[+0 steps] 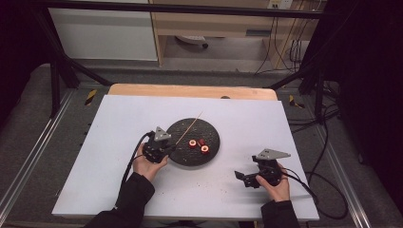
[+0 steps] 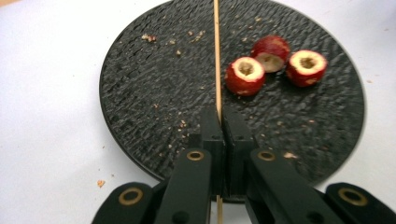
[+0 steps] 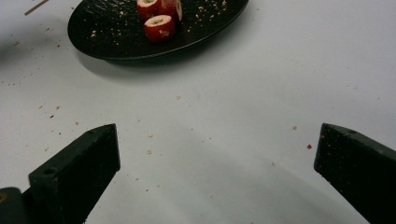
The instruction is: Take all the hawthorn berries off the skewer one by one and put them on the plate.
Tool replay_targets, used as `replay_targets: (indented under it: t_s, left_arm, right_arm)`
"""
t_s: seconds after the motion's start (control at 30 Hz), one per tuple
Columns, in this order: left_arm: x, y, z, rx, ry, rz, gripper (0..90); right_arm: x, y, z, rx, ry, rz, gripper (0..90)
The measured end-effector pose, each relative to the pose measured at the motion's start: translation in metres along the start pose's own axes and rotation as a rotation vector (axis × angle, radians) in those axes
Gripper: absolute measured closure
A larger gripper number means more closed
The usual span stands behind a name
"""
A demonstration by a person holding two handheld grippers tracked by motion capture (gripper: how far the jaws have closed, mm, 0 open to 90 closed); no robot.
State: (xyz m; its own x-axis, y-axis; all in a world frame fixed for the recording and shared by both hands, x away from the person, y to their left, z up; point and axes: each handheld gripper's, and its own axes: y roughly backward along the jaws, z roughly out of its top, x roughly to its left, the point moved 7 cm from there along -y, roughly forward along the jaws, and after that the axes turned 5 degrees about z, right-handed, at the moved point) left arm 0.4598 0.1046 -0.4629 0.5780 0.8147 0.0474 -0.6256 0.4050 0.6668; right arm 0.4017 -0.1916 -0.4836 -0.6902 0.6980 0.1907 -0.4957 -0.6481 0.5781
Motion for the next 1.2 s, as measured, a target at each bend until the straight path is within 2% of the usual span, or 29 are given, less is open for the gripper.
replay_targets:
  t_s: [0.3, 0.5, 0.73, 1.03, 1.2]
  left_arm:
    - [0.003, -0.020, -0.003, 0.062, -0.011, 0.043, 87.8]
    - [0.002, -0.024, -0.002, 0.086, -0.014, 0.060, 87.8]
    - [-0.001, -0.030, -0.001, 0.113, -0.039, 0.089, 87.8]
    - [-0.001, -0.032, 0.001, 0.099, -0.040, 0.082, 87.0]
    - [0.001, -0.023, 0.004, 0.061, -0.042, 0.060, 78.4]
  right_arm:
    - [0.001, 0.000, -0.001, 0.005, 0.001, 0.001, 1.2]
    - [0.002, 0.000, -0.001, 0.002, 0.005, 0.010, 1.3]
    - [0.003, 0.000, -0.002, 0.006, 0.009, 0.014, 1.5]
    - [0.003, -0.001, -0.002, 0.008, 0.011, 0.017, 1.6]
    - [0.002, 0.000, -0.001, 0.004, 0.015, 0.013, 1.6]
